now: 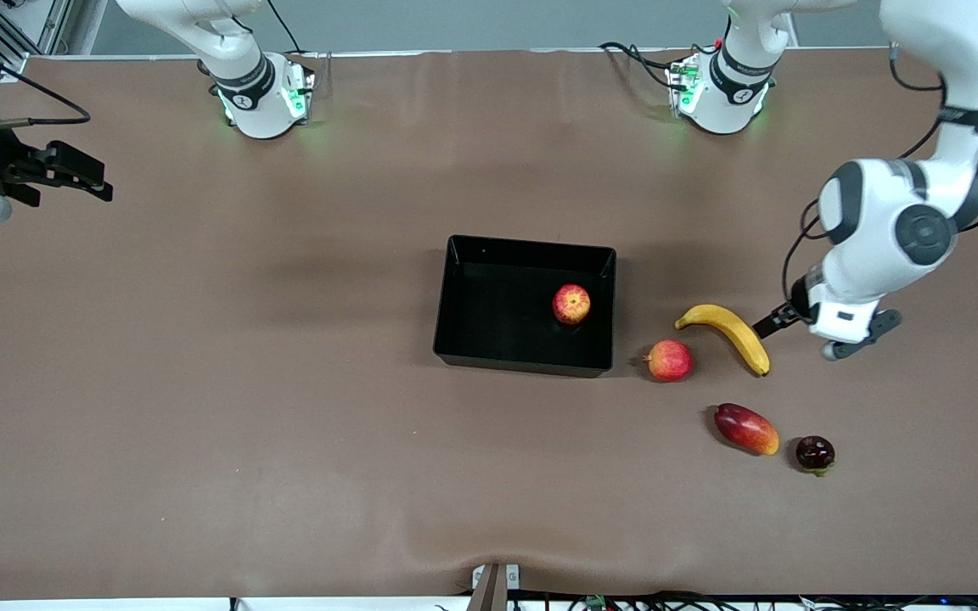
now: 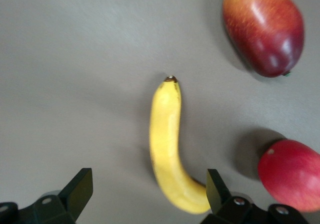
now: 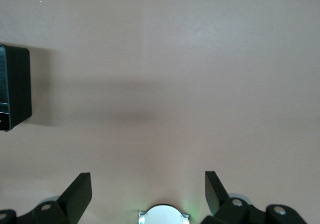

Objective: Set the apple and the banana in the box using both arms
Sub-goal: 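Lower the left gripper onto the yellow banana and close it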

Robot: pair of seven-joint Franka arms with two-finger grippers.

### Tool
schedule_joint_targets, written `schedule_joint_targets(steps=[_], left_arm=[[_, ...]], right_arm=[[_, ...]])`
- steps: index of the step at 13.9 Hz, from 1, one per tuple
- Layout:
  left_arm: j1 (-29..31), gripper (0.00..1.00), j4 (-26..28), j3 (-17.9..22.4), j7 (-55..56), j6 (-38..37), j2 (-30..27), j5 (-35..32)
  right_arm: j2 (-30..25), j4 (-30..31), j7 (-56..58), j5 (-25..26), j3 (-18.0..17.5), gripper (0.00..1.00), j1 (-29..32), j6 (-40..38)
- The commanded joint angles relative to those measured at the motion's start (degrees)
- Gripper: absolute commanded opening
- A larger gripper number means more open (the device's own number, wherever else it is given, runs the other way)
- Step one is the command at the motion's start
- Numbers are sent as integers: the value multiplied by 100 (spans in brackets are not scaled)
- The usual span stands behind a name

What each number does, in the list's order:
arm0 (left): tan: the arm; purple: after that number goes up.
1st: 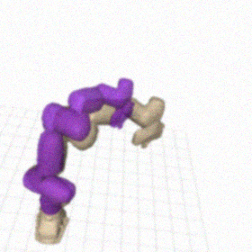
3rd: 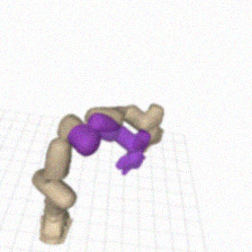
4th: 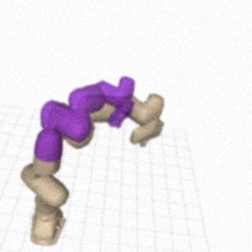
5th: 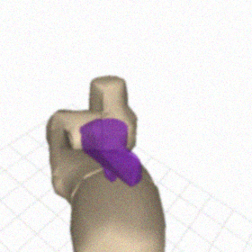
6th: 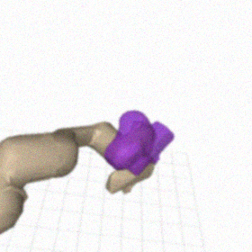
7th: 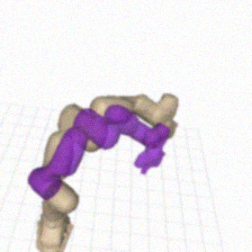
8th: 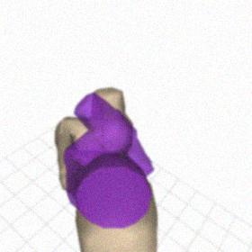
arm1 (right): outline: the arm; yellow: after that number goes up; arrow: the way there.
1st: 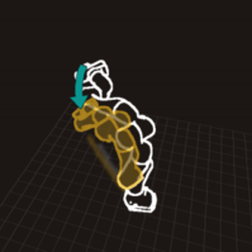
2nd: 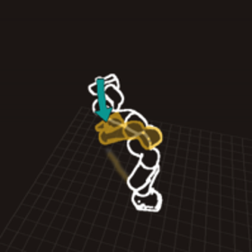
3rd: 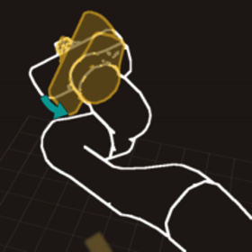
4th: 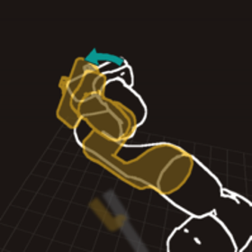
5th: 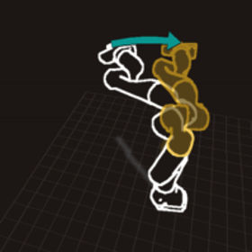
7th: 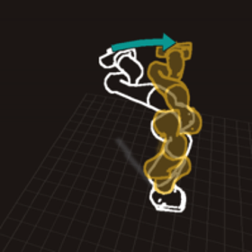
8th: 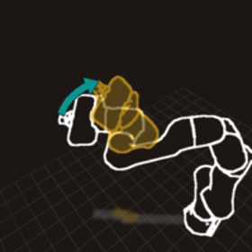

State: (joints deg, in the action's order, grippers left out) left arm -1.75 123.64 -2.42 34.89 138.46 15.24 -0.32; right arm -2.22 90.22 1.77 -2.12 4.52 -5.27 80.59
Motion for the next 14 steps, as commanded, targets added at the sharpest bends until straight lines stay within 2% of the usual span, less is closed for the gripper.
schedule_joint_targets(steps=[1, 5, 6, 8, 9, 11, 14], left_arm=[[-71, 100, 115, -4, 237, 706, 443, 102], [-71, 100, 248, -13, 272, 1217, 892, 102], [-71, 88, 248, -13, 273, 1279, 945, 102], [-63, 25, 248, -13, 273, 1262, 928, 102], [-63, 3, 248, -13, 264, 1218, 876, 102], [-63, 0, 239, -13, 220, 1044, 666, 102], [-63, 0, 195, -100, 229, 263, -27, 76]], right_arm=[[-51, -13, 17, -35, -39, 100, 9, -8], [-51, -21, 34, -26, -39, 100, 18, -34], [-51, -39, 34, -26, -48, 100, 9, -34], [-59, -39, 34, -26, -66, 100, 0, -34], [-59, -39, 34, -26, -66, 100, 9, -26], [-68, -39, 8, -26, -39, 100, 61, -78], [-25, -258, -27, 1, -4, 100, 210, -96]])
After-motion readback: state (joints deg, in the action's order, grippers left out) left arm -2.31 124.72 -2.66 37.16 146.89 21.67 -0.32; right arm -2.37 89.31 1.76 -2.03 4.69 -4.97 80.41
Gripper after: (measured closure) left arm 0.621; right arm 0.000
